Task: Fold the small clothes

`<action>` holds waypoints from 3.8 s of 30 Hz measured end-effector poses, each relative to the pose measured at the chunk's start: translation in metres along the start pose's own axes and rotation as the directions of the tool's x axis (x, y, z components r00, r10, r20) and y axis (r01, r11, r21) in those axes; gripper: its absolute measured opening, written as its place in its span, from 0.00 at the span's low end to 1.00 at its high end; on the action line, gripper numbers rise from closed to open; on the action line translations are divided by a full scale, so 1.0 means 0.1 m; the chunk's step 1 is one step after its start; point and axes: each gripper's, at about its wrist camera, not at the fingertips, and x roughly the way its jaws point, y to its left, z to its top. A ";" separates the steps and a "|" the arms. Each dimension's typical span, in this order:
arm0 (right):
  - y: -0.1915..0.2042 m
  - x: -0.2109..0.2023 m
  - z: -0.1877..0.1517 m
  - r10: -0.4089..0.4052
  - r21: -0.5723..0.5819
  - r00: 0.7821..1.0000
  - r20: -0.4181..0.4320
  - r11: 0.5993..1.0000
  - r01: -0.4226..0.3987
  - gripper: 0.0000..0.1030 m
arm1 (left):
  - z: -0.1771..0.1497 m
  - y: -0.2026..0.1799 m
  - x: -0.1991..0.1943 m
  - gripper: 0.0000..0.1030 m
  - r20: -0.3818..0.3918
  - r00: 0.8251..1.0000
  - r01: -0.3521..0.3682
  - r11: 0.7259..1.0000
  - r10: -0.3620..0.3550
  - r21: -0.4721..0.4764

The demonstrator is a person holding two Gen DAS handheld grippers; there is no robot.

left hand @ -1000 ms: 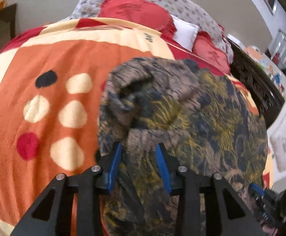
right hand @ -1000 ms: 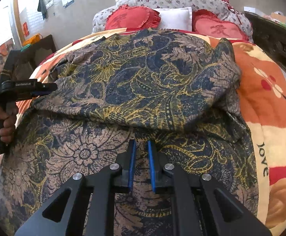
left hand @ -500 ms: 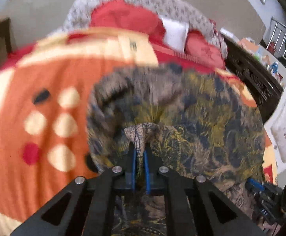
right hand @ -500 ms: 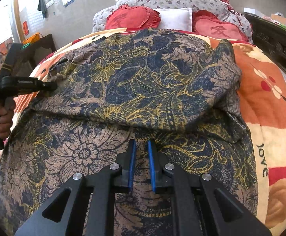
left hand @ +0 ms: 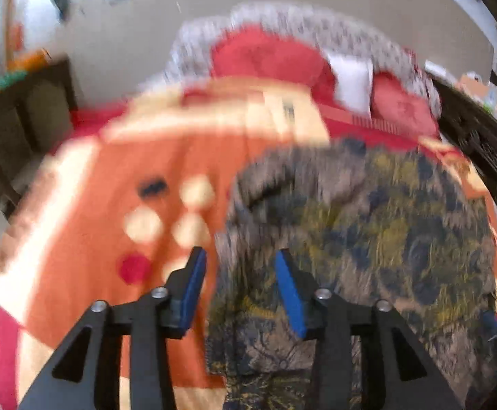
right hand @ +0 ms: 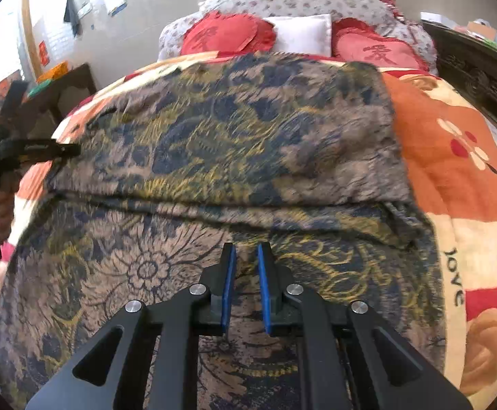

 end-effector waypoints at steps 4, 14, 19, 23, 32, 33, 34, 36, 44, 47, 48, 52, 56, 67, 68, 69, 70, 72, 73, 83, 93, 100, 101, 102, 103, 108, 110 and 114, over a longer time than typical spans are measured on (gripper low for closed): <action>-0.23 -0.12 0.37 -0.075 0.091 0.990 0.119 0.994 0.065 0.20 | -0.02 -0.31 -0.04 0.70 0.065 0.997 0.025 0.998 -0.029 0.065; -0.63 0.43 0.47 -0.099 -0.053 0.994 -0.046 0.994 0.097 0.01 | -0.35 -0.39 0.60 0.74 -0.091 0.995 0.039 0.999 -0.037 0.015; -0.67 0.37 0.70 -0.059 0.029 0.992 -0.108 0.998 0.062 0.02 | -0.34 -0.37 0.65 0.76 -0.093 0.995 0.026 1.000 -0.027 -0.006; -0.70 0.32 1.23 -0.027 0.105 0.999 0.026 0.994 0.024 0.08 | -0.33 -0.38 0.65 0.79 -0.097 0.995 0.001 1.000 -0.001 -0.003; -1.64 1.20 1.27 -0.215 0.187 0.945 -0.247 0.946 0.264 0.10 | -0.35 -0.37 0.66 0.80 -0.102 0.995 0.003 1.000 -0.004 -0.008; -1.68 1.15 1.24 -0.187 0.205 0.956 -0.227 0.950 0.235 0.09 | -0.35 -0.38 0.66 0.81 -0.103 0.995 -0.002 1.000 0.002 -0.004; -1.68 1.08 1.24 -0.195 0.194 0.958 -0.210 0.952 0.236 0.09 | -0.35 -0.39 0.67 0.81 -0.104 0.995 -0.006 1.000 0.006 0.001; -1.60 0.85 1.28 -0.189 0.174 0.973 -0.134 0.962 0.210 0.09 | -0.35 -0.39 0.67 0.81 -0.105 0.994 -0.007 1.000 0.007 0.002; -0.74 0.65 1.24 0.063 -0.019 0.998 -0.010 0.998 -0.064 0.16 | -0.35 -0.40 0.67 0.82 -0.106 0.994 -0.010 1.000 0.010 0.005; -0.88 0.81 0.95 0.004 0.004 0.995 -0.099 1.000 -0.004 0.04 | -0.35 -0.41 0.68 0.82 -0.110 0.994 -0.019 1.000 0.020 0.014; -0.96 0.75 0.93 -0.008 0.069 0.997 -0.083 0.998 0.014 0.03 | -0.35 -0.41 0.69 0.82 -0.110 0.994 -0.020 1.000 0.021 0.015; -0.61 0.45 0.99 -0.136 0.023 0.991 -0.011 0.990 0.136 0.08 | -0.35 -0.40 0.69 0.82 -0.113 0.993 -0.013 1.000 0.014 0.009; -0.18 0.48 0.74 0.015 -0.146 0.997 -0.077 0.989 -0.026 0.11 | -0.34 -0.40 0.69 0.82 -0.114 0.993 -0.012 1.000 0.012 0.008; -0.09 0.21 0.58 -0.017 -0.031 0.999 -0.046 0.999 0.015 0.24 | -0.34 -0.41 0.69 0.83 -0.115 0.993 -0.012 1.000 0.013 0.009; 0.00 0.30 0.52 -0.027 -0.080 0.997 -0.073 0.997 0.021 0.27 | -0.34 -0.40 0.69 0.83 -0.115 0.993 -0.011 1.000 0.012 0.009; 0.06 0.45 0.45 -0.079 -0.126 0.989 -0.122 0.990 0.064 0.32 | -0.34 -0.40 0.69 0.83 -0.115 0.993 -0.011 1.000 0.012 0.008; 0.03 0.56 0.36 -0.098 -0.130 0.984 -0.147 0.988 0.079 0.32 | -0.34 -0.40 0.69 0.83 -0.114 0.993 -0.009 1.000 0.009 0.006; -0.04 0.47 0.39 -0.083 -0.046 0.986 -0.146 0.996 0.077 0.32 | -0.34 -0.40 0.69 0.83 -0.115 0.993 -0.009 1.000 0.010 0.006; -0.05 0.43 0.45 -0.095 -0.015 0.983 -0.155 0.995 0.094 0.32 | -0.34 -0.40 0.69 0.83 -0.115 0.993 -0.009 1.000 0.010 0.005; -0.17 1.01 1.19 -0.176 -0.042 0.967 -0.182 0.984 0.171 0.47 | -0.14 -0.29 0.55 0.83 -0.107 0.991 0.079 0.997 -0.081 -0.026; -0.01 0.98 1.17 -0.125 -0.090 0.984 -0.127 0.989 0.114 0.66 | 0.05 -0.33 1.04 0.77 -0.155 0.983 0.095 0.995 -0.097 -0.019; 0.09 1.13 1.00 -0.096 -0.118 0.994 -0.051 0.989 0.089 0.71 | 0.12 -0.41 0.89 0.74 -0.159 0.986 0.061 0.998 -0.055 0.030; 0.07 1.11 1.04 -0.091 -0.113 0.994 -0.067 0.990 0.084 0.69 | 0.14 -0.40 0.83 0.70 -0.148 0.987 0.060 0.998 -0.056 0.022; 0.05 1.03 1.09 -0.096 -0.098 0.993 -0.071 0.991 0.089 0.61 | 0.13 -0.40 0.68 0.70 -0.121 0.990 0.079 0.997 -0.077 0.008; 0.03 0.93 1.12 -0.095 -0.084 0.994 -0.060 0.992 0.090 0.58 | 0.08 -0.43 0.52 0.71 -0.090 0.989 0.121 0.993 -0.121 0.004; -0.07 0.44 0.79 -0.075 -0.021 0.996 -0.057 0.997 0.074 0.58 | -0.40 -0.66 0.39 0.75 -0.138 0.976 0.184 0.978 -0.170 0.094; -0.11 0.51 0.52 -0.081 -0.002 0.990 -0.118 0.997 0.081 0.58 | -0.50 -0.73 0.49 0.80 -0.153 0.979 0.157 0.980 -0.137 0.123; -0.16 0.57 0.31 -0.083 0.001 0.994 -0.068 0.997 0.083 0.60 | -0.48 -0.78 0.61 0.92 -0.178 0.974 0.165 0.980 -0.143 0.112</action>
